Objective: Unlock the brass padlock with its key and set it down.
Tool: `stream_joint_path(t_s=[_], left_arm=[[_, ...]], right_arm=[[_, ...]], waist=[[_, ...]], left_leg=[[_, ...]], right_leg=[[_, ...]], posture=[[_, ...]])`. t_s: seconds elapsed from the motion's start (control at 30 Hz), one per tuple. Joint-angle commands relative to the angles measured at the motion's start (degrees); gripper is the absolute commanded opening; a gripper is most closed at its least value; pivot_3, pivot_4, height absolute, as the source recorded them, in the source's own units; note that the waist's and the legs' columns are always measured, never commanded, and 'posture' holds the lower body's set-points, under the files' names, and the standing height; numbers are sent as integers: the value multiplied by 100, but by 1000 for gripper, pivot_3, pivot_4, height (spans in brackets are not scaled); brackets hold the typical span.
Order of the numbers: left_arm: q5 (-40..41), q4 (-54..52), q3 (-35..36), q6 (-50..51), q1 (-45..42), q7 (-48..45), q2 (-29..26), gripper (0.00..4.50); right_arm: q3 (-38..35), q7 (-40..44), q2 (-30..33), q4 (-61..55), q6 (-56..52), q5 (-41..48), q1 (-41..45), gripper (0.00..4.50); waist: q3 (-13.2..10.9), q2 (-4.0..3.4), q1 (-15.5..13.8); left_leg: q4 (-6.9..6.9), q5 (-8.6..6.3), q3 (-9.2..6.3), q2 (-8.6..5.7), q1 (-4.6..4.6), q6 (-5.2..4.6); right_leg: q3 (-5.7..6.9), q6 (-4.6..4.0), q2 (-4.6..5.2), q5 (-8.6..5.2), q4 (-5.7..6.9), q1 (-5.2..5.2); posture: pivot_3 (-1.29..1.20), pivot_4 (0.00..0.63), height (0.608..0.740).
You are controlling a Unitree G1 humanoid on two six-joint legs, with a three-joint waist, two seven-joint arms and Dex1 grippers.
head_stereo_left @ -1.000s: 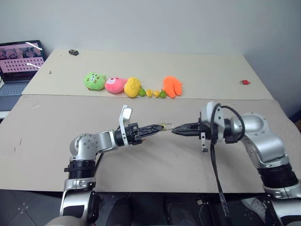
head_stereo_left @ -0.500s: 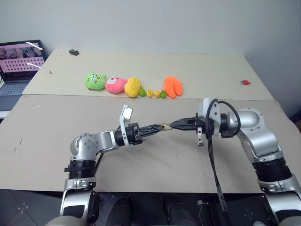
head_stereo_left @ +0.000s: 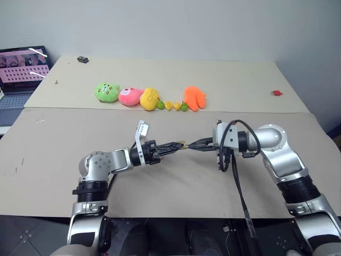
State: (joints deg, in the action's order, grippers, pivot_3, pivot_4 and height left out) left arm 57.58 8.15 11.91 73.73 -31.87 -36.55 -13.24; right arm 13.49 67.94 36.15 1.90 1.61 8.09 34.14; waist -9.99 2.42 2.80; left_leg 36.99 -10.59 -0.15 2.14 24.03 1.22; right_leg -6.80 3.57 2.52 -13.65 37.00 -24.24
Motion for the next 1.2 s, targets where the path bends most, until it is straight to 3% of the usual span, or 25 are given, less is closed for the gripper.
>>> stream_joint_path(t_s=[0.03, 0.27, 0.4, 0.6, 0.93, 1.2], left_arm=[[313, -196, 102, -10, -213, -174, 96, 0], [348, -280, 77, 39, -97, -180, 41, 0], [376, -273, 92, 18, -92, -144, 45, 0], [383, -240, 119, -4, -98, -139, -9, 0], [379, -184, 110, -53, -150, -139, -10, 0], [348, -362, 22, -12, -6, -176, -102, 0]], right_arm=[[-131, -243, -308, 477, 36, 47, 276, 48], [-460, -295, -237, 1525, 399, -20, 1061, 48], [-455, -114, -130, 1663, 575, -36, 1023, 48], [-558, 490, 162, 897, -345, 601, 650, 48], [-508, 807, 396, -442, -2004, 1358, 50, 48], [-531, 642, 376, -379, -1886, 1220, 49, 48]], waist=[[0, 1, 3], [-1, 1, -17], [-1, 2, -17], [-1, 1, -17], [-2, 2, -21], [-1, 2, -17]], left_leg=[[0, 0, -1, 0, 0, 0], [0, 2, -1, -1, 4, 3], [0, 1, -2, 0, 4, 2], [0, 2, -3, -1, 5, 3], [1, 2, -4, -2, 5, 3], [1, 2, -4, -1, 5, 3]], right_leg=[[0, -7, 0, 4, 0, 0], [1, -25, 1, 16, -2, -2], [2, -27, 0, 17, -2, -1], [2, -23, 1, 15, -1, -1], [3, -7, 1, 6, -1, 0], [3, 7, 0, -3, 0, -2]], posture=[[0, 150, 717], [0, 150, 717], [0, 150, 717], [0, 150, 717], [0, 150, 717], [0, 150, 717]])
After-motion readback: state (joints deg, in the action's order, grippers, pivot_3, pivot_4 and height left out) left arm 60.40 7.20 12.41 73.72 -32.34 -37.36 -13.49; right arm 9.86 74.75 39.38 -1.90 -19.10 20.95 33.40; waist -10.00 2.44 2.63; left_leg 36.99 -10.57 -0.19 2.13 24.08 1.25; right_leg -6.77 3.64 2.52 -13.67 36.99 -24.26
